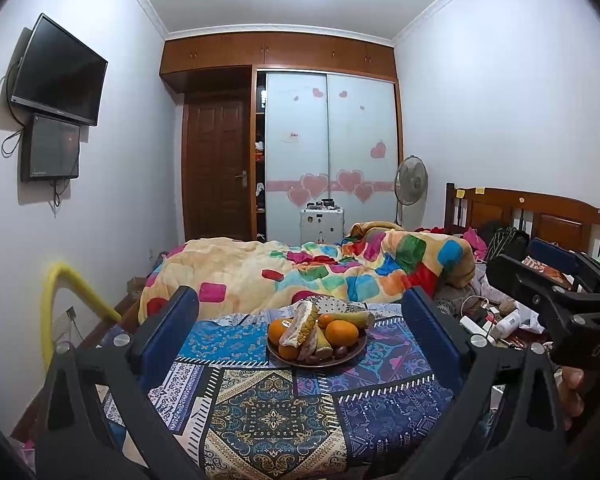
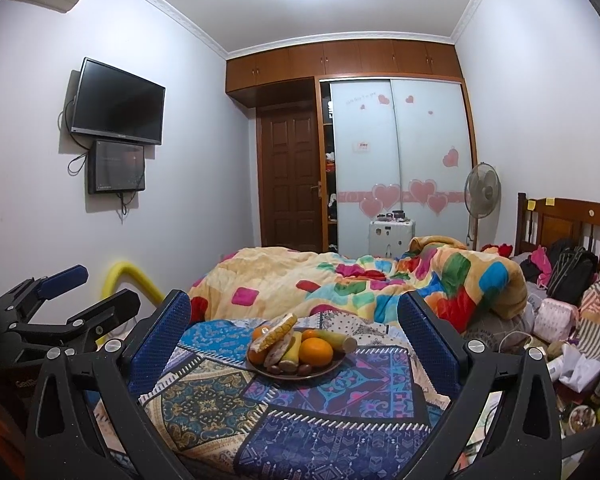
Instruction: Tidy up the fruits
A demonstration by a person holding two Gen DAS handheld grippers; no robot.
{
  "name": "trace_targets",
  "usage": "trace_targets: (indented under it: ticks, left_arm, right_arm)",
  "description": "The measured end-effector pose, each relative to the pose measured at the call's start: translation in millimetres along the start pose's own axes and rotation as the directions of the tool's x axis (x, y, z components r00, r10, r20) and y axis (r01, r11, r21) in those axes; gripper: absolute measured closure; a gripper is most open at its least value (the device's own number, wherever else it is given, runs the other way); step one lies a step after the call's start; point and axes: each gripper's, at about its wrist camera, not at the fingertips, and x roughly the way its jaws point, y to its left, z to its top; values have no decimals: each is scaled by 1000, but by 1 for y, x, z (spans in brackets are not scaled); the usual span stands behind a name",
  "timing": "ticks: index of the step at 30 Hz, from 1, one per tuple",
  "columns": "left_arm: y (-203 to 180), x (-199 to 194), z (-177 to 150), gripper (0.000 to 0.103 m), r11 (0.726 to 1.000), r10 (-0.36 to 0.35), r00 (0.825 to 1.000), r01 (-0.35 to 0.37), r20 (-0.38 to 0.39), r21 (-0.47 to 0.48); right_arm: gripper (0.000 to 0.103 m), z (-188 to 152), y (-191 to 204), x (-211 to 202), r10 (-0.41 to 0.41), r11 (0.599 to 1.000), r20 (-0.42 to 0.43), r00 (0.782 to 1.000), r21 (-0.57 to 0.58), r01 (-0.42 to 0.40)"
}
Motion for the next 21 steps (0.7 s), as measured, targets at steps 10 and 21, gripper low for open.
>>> trace_targets:
  ticks: [10,21]
  left_arm:
    - [-1,2,-1,0,1000,-10,1000,10,-2,-1]
    - [0,3,-1,0,1000,-17,1000,17,-7,-8]
  right_arm:
    - [0,0,0,1,0,1000,-4,1000,1,0]
    - [0,2,-2,1,-3,1000,-1,1000,7,3]
